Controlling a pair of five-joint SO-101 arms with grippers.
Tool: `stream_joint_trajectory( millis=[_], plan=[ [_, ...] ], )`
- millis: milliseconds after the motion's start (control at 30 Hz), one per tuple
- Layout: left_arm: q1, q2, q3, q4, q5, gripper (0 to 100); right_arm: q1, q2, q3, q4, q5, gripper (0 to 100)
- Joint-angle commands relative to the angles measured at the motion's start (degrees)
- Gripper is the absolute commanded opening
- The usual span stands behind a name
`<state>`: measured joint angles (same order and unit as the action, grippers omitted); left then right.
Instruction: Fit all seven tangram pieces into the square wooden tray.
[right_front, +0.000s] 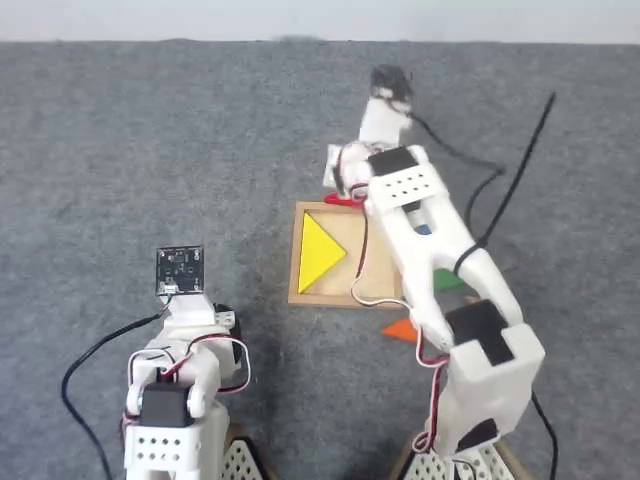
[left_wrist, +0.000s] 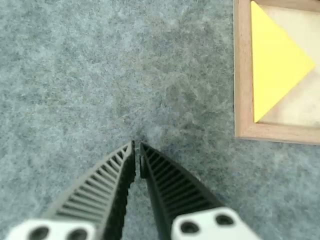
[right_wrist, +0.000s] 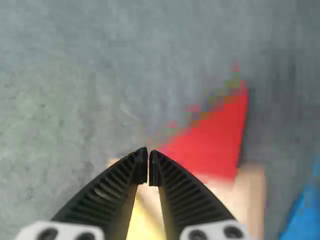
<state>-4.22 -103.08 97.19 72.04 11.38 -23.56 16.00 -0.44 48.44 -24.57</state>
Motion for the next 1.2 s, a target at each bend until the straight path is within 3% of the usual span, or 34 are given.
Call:
stream_joint_trajectory(
  millis=[0,300,567,1167],
  plan=[
    [-0.4,-1.1,-0.7,0.3,-0.9,1,2.8,-0.2,-5.9,-9.4,22.2,0.6],
    [-0.4,-1.1,-0.7,0.3,-0.9,1,3.1,21.8,-28.3,-2.9,28.1,0.6],
    [-0.4,-1.1,-0.7,0.3,-0.9,1,6.3,34.0,-43.0,9.8,29.9,0.6],
    [-0.4,-1.1,-0.7,0.3,-0.9,1,8.0,31.9,-44.5,25.4,29.9,0.6]
  ],
)
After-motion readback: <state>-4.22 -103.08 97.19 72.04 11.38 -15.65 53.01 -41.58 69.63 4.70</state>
